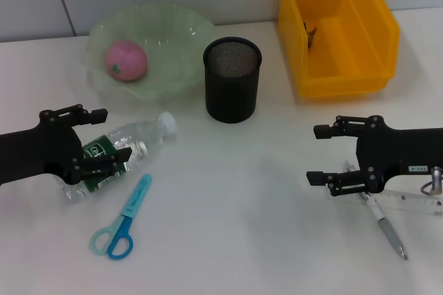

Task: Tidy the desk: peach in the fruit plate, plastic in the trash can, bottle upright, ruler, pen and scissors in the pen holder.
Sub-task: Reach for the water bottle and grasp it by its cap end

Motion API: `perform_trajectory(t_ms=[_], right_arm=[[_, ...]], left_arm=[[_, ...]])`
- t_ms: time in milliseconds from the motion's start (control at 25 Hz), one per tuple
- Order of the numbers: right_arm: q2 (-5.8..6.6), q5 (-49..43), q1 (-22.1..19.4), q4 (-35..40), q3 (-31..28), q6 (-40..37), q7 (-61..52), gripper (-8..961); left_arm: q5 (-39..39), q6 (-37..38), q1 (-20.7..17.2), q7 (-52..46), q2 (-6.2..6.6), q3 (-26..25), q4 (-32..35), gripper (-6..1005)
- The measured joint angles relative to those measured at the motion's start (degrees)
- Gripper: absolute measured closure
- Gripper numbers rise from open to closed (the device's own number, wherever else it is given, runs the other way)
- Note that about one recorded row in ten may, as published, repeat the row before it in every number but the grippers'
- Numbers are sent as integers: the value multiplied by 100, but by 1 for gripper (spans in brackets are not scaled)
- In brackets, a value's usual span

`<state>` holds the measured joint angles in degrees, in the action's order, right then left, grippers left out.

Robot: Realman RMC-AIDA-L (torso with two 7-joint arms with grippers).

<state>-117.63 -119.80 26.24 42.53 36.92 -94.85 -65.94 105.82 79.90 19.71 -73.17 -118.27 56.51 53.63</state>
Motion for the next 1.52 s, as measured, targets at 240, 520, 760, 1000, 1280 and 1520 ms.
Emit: perform_trajectory(t_ms=[240, 520, 760, 1000, 1280, 1520], right_arm=[[48, -4, -8, -8, -9, 38, -30, 108], [64, -4, -6, -39, -10, 294, -131, 108], [74, -4, 14, -68, 1, 331, -139, 107], [81, -4, 35, -59, 21, 331, -139, 107], [98, -4, 81, -67, -1, 337, -134, 107], [99, -3, 84, -70, 2, 385, -137, 107]], left_arm=[[815, -396, 493, -753, -20, 145, 19, 273], [1448, -872, 667, -1572, -26, 870, 568, 275], [2171, -1009, 805, -2569, -32, 1488, 1153, 276], [2710, -1180, 937, -3229, -34, 1912, 1283, 278], [3116, -1353, 1183, -3701, -38, 2158, 1246, 279], [3282, -1341, 1477, -3839, -42, 2232, 1096, 281]])
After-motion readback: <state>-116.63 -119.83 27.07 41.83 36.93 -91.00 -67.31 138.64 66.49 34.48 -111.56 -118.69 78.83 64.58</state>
